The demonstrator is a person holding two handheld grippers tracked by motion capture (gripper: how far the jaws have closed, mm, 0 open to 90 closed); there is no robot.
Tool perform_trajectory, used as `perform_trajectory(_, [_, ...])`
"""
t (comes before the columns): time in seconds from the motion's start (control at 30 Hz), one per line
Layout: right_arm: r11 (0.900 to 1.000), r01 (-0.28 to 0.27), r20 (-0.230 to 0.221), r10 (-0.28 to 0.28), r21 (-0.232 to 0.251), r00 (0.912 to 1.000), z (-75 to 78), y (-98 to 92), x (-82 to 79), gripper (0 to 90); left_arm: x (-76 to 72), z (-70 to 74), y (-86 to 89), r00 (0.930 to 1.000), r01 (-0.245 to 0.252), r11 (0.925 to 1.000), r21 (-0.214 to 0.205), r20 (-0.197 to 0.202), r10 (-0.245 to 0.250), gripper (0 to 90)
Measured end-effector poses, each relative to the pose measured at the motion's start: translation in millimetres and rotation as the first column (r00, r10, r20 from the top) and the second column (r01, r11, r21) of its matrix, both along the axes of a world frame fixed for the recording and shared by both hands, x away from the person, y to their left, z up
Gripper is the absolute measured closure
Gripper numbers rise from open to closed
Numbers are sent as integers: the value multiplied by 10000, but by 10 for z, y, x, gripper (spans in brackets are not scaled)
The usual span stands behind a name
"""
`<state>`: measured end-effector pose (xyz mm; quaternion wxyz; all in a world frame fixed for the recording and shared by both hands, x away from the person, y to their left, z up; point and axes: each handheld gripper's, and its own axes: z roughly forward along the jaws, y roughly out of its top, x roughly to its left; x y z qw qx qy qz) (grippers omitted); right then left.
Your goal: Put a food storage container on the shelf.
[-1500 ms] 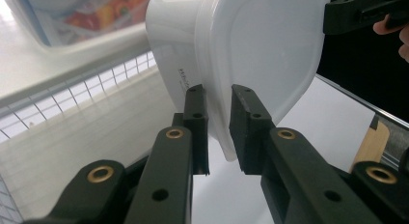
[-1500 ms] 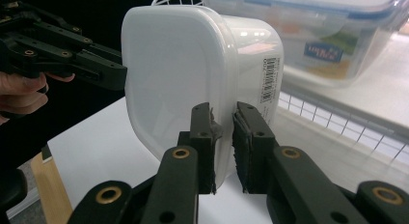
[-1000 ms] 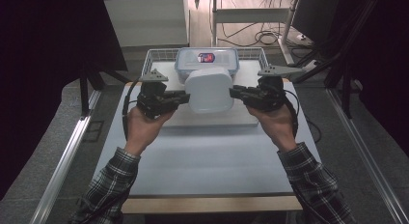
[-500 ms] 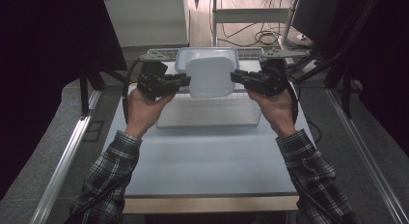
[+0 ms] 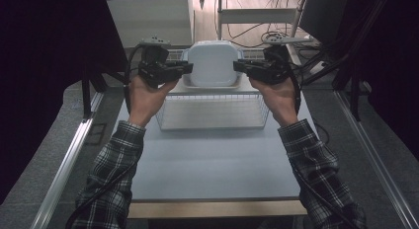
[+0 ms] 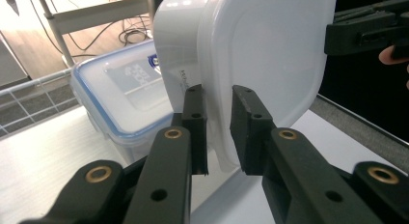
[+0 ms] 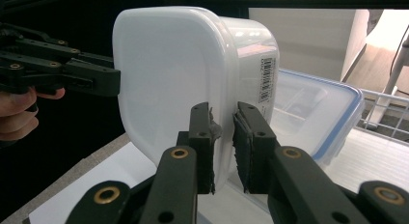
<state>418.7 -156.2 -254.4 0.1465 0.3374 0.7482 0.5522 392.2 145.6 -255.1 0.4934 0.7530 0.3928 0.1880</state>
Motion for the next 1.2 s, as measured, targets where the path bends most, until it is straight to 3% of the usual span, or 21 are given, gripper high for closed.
perform_trajectory(0.57, [9990, 253, -224, -245, 361, 9994, 70, 33, 243, 770, 209, 69, 27, 9998, -164, 9978, -636, -89, 158, 771])
perform_trajectory(0.87, [9979, 509, -457, -491, 405, 9978, 74, 61, 381, 761, 316, 89, 8, 9991, -401, 9973, -619, -180, 390, 766])
perform_trajectory(1.03, [9971, 472, -362, -451, 590, 9983, 63, 72, 432, 703, 356, 60, 1, 9998, -218, 9976, -664, -30, 216, 691])
perform_trajectory(1.1, [9969, 508, -342, -489, 601, 9982, 52, 93, 448, 687, 376, 45, -25, 9995, -316, 9986, -419, 68, 319, 646])
perform_trajectory(1.2, [9970, 587, -305, -572, 500, 9979, 31, 129, 470, 660, 410, 26, -24, 9992, -385, 9981, -476, 54, 388, 632])
